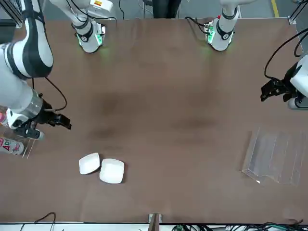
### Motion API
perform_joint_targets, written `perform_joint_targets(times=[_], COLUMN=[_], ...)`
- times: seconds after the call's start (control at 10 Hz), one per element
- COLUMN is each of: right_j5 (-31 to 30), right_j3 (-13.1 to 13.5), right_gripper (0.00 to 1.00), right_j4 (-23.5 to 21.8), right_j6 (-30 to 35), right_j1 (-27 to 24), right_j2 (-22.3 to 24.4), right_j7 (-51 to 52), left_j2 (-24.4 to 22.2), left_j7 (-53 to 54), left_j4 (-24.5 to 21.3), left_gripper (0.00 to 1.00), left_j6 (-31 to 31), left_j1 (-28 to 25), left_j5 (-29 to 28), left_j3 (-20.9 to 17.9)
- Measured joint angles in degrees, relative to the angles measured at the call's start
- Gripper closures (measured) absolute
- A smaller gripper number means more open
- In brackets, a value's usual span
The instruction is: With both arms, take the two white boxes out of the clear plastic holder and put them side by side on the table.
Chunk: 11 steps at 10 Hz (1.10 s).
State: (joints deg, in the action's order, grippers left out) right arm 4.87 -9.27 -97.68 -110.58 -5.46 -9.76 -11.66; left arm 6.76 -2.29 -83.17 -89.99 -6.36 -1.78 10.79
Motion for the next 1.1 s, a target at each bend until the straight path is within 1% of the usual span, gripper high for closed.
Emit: perform_joint_targets(times=[0.3,0.5,0.6,0.9,1.0,1.1], right_j5=[-1.61,-1.88,-1.89,-1.93,-1.93,-1.93], right_j3=[0.55,2.53,4.05,8.28,9.16,9.43], right_gripper=[0.00,0.00,0.00,0.00,0.00,0.00], right_j4=[9.08,13.92,15.69,19.46,19.59,19.47], right_j6=[11.94,18.09,20.53,25.48,26.13,26.65], right_j1=[-0.65,-0.18,0.64,3.32,3.89,4.06], right_j2=[0.75,0.84,0.87,1.14,1.67,2.11], right_j7=[0.01,0.16,0.22,0.27,0.27,0.27], left_j2=[0.00,0.00,0.00,0.00,0.00,0.00], left_j7=[0.00,0.01,0.01,0.01,0.02,0.02], left_j4=[0.00,0.00,0.00,0.00,0.00,0.00], left_gripper=[0.00,0.00,0.00,0.00,0.00,0.00], left_j6=[0.00,-0.01,-0.01,-0.01,-0.01,0.00], left_j1=[0.00,0.00,0.00,0.00,0.00,0.00], left_j5=[0.00,0.00,0.00,0.00,0.00,0.00], left_j3=[0.00,0.00,0.01,0.01,0.01,0.01])
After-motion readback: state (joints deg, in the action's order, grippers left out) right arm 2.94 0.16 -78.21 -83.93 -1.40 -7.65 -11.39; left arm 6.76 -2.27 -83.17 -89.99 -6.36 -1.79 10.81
